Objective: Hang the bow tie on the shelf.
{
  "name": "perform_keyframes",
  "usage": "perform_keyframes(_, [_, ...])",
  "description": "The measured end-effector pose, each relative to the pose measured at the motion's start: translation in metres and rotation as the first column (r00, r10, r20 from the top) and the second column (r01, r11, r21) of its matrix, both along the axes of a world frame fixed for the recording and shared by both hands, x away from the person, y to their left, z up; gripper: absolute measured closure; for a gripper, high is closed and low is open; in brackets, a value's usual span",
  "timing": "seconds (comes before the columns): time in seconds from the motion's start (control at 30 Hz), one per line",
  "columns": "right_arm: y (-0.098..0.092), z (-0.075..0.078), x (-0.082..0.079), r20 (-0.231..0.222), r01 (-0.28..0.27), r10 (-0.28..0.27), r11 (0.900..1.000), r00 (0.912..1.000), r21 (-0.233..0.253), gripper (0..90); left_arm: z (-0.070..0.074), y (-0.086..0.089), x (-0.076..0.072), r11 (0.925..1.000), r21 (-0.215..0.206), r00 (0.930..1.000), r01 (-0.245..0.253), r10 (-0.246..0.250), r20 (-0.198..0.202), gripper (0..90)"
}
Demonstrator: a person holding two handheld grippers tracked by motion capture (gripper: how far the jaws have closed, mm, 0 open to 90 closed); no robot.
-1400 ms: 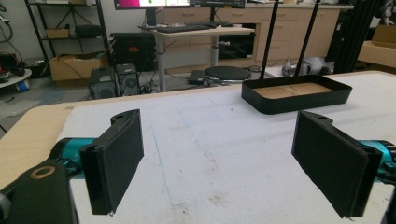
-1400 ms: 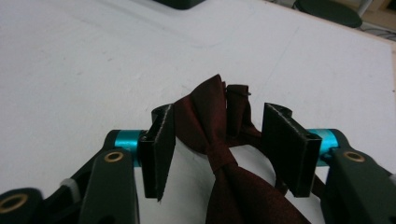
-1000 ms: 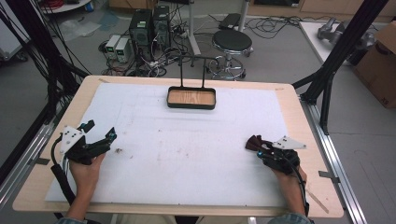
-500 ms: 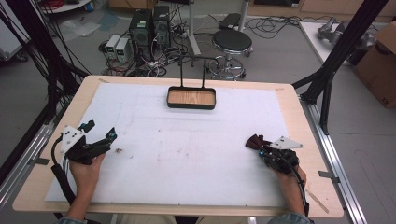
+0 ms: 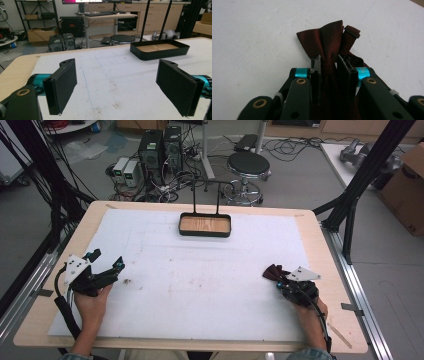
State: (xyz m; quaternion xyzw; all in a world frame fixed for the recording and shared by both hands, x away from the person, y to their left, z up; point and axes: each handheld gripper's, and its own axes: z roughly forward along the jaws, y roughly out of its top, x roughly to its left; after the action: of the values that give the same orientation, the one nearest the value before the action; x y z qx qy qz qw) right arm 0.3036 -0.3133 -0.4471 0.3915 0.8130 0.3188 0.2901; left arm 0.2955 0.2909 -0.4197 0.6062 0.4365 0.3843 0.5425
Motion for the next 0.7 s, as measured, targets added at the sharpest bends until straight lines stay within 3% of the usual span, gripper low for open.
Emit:
perform_keyframes(0.27, [0.006,0.0,-0.004,0.039,-0.006,0.009,0.998,0.9992,-0.067,77.6,0.0,0.001,0.0,1.0,-0.003,1.0,-0.004,0.004,0.001,17.2])
perform_keyframes(0.47, [0.004,0.006,-0.008,0.063,-0.017,0.018,1.0,0.9978,-0.024,77.7,0.0,0.001,0.0,0.9999,-0.009,1.0,-0.008,0.008,0.002,17.2])
perform_keyframes(0.7, [0.016,0.026,-0.01,0.105,-0.042,0.041,0.999,0.9936,0.009,77.7,0.0,0.0,0.001,0.9999,-0.015,1.0,-0.005,0.005,0.006,17.3])
